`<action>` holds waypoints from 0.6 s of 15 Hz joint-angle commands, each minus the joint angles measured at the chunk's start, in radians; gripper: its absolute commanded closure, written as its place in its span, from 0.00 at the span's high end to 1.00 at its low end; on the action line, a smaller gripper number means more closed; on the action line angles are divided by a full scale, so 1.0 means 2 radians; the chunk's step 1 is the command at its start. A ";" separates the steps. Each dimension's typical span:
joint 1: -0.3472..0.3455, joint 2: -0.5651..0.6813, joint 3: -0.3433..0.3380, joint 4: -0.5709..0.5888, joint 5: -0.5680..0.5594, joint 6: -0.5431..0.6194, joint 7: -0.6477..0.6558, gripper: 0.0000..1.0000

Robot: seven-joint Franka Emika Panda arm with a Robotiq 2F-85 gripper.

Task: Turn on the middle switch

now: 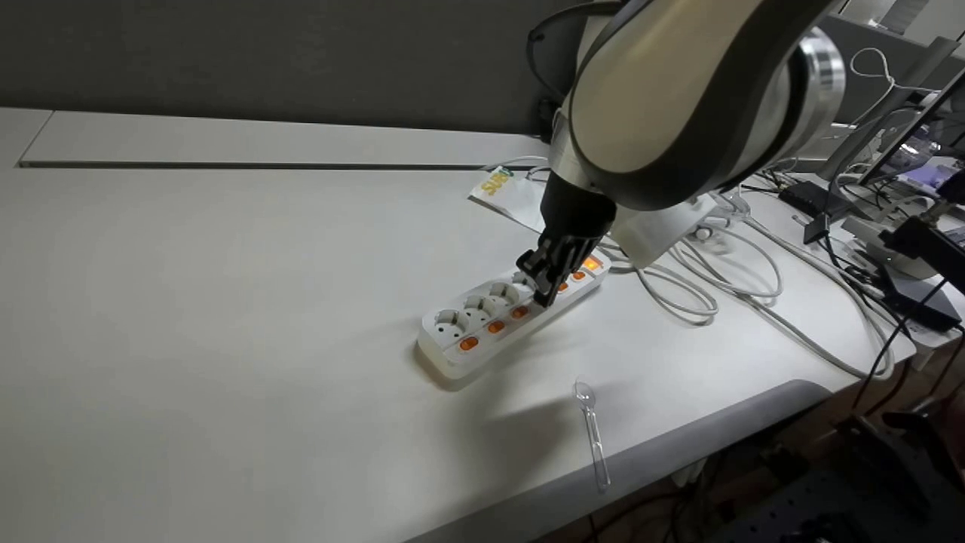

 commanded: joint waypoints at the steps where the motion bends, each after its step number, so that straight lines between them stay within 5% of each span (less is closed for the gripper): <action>1: 0.002 0.007 -0.005 0.008 -0.001 -0.003 0.005 0.00; 5: 0.014 0.014 -0.019 0.010 -0.014 0.000 0.021 0.00; 9: 0.057 0.025 -0.069 0.010 -0.062 0.019 0.078 0.00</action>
